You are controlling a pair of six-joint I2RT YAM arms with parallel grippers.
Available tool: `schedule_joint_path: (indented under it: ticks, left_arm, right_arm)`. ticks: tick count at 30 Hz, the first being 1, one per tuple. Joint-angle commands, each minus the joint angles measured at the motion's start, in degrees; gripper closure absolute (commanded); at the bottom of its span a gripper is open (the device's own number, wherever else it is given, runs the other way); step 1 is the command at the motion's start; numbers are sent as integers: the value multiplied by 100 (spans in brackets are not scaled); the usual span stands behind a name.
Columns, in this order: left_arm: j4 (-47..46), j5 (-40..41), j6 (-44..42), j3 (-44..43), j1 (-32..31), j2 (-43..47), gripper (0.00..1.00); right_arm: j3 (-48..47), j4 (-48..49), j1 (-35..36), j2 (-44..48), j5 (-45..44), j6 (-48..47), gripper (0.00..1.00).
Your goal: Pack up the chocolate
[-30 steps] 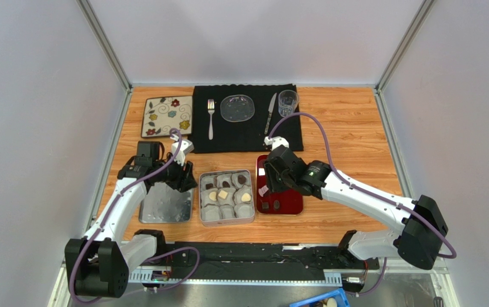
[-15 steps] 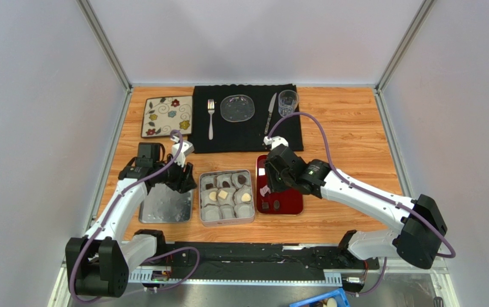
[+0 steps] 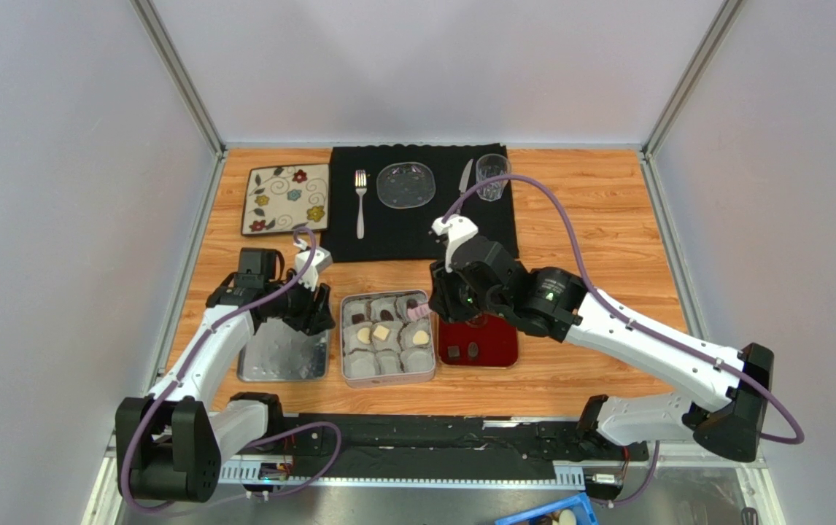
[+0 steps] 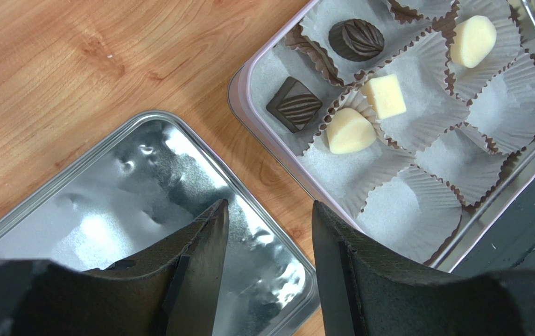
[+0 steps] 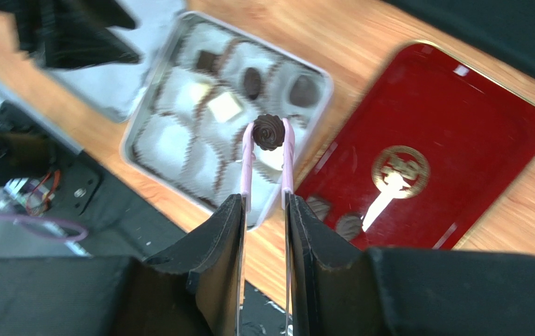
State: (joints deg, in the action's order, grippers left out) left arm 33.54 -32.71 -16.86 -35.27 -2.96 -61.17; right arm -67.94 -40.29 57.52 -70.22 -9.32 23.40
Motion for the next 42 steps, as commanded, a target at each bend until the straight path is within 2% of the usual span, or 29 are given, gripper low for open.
schedule_joint_path:
  ticks: [1, 7, 23, 42]
  left_arm:
    - [-85, -122, -36, -24, 24, 35, 44]
    - [-67, -130, -36, -33, 24, 78, 44]
    - [-32, -192, -63, -42, 24, 166, 44]
    - [30, -183, -115, -121, 24, 281, 44]
  right_arm:
    - [-561, 100, 566, -308, -8, -116, 83]
    - [-782, 373, 1041, -862, 115, -28, 84]
    - [-1046, 1041, 1446, -1811, 501, 183, 83]
    - [-1151, 927, 1464, -1996, 335, 121, 65]
